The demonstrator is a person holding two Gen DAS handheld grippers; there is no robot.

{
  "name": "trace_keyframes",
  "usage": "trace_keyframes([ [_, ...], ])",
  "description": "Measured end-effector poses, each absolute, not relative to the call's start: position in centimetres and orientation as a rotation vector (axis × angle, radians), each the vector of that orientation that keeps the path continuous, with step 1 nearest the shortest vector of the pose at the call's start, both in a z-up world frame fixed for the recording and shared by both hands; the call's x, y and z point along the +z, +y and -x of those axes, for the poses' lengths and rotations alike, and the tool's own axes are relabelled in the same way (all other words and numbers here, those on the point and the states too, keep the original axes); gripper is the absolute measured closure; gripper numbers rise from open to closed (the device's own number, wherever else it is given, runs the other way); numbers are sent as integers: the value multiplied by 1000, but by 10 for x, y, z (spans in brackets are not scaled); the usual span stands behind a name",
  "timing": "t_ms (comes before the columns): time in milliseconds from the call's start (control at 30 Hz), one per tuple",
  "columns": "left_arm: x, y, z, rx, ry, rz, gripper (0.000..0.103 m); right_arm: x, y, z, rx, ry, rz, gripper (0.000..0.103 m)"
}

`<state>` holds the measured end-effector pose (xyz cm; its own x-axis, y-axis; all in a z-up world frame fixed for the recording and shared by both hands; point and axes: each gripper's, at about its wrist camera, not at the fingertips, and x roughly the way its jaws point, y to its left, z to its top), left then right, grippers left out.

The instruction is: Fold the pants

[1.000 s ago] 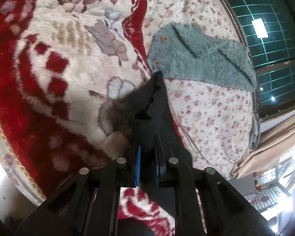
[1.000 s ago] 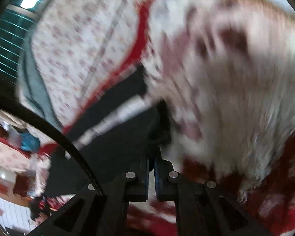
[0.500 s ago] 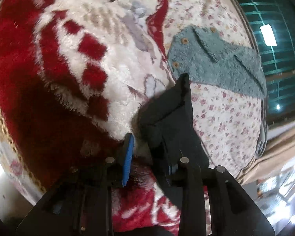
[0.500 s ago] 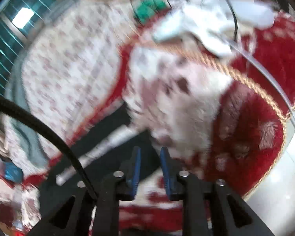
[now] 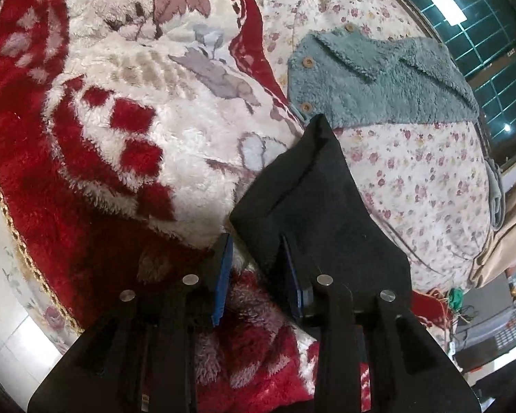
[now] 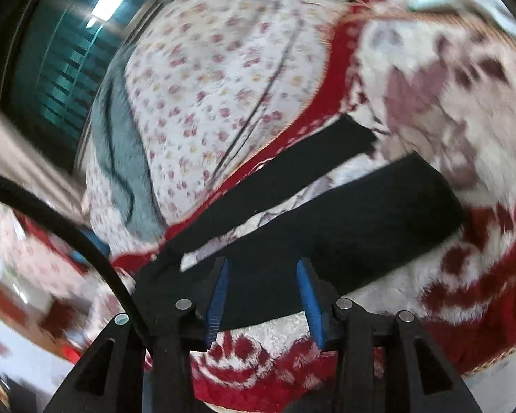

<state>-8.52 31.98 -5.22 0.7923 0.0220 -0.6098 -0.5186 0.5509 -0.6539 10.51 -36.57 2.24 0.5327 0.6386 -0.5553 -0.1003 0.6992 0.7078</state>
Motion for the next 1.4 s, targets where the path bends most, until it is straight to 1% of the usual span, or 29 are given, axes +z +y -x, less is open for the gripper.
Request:
trace_keyframes([
  [133,-50,319,81,352,609,909,73,16,-373,-107,476,923,-733,64],
  [267,-46,317,79,354,634,858,73,24,-363,-106,479,927,-669,64],
  [500,-41,322,80,380,659,885,73,23,-359,-106,475,930,-628,64],
  [567,-24,327,88,417,640,864,73,22,-360,-106,476,930,-635,64],
  [633,7,334,96,465,559,788,73,24,-361,-105,469,916,-633,64],
  [700,35,339,87,461,536,707,72,27,-359,-103,471,901,-619,64],
  [733,44,342,79,442,544,686,70,28,-358,-103,473,899,-611,64],
  [800,60,350,47,348,601,691,50,28,-355,-104,475,908,-598,64],
  [833,61,355,32,316,639,714,48,27,-354,-105,476,915,-597,64],
  [1000,50,372,-45,249,812,747,48,24,-358,-106,477,929,-620,64],
  [1167,27,390,-103,237,958,681,48,21,-360,-107,481,941,-640,64],
  [1300,6,398,-125,219,1017,688,48,18,-358,-109,484,963,-640,64],
  [1400,3,396,-128,226,990,681,48,17,-356,-109,479,968,-627,64],
])
